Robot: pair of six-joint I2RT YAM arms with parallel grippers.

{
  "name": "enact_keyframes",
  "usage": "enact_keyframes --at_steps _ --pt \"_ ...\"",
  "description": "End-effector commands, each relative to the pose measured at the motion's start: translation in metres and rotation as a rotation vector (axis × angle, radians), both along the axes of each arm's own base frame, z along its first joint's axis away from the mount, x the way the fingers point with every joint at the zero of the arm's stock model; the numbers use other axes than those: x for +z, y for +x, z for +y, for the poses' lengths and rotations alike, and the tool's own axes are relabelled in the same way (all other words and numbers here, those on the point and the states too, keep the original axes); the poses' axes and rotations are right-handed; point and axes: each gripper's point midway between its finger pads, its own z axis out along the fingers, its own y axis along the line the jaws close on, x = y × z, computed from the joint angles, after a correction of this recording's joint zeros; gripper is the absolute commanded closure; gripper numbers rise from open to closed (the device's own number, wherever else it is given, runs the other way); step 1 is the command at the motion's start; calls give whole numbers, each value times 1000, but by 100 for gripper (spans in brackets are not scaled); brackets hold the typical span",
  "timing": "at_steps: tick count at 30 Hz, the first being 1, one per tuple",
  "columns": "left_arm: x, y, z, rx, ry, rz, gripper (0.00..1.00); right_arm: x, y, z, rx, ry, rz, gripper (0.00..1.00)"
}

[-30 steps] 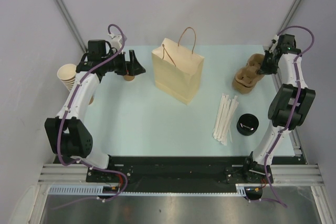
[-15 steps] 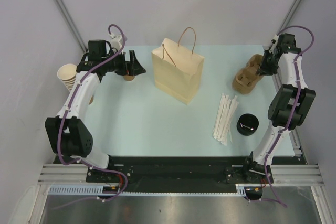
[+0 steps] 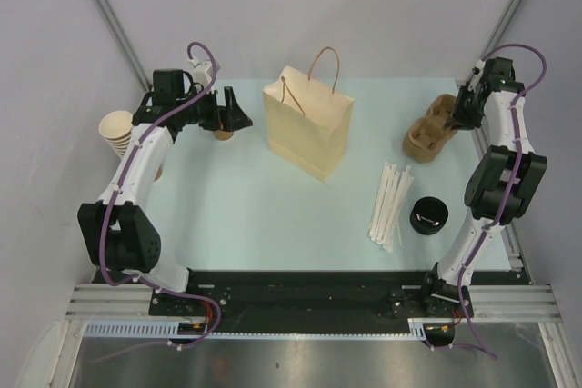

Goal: Pack the takeout coffee

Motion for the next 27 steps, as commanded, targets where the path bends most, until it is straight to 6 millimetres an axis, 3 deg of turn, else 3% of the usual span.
enact_keyframes --at_steps 1,14,20,24,27 --pt "10 2 -2 -10 -28 -26 1 7 11 -7 -11 -4 -32 72" --pt "6 2 -1 -8 -24 -20 1 -4 16 -4 -6 10 -16 77" --pt "5 2 -1 -8 -21 -20 1 -5 17 -3 -4 16 -16 86" --pt "5 2 -1 -9 -22 -18 0 -1 16 -5 -8 18 -21 100" --pt "7 3 0 -8 -19 -25 0 9 14 -4 -10 34 -44 100"
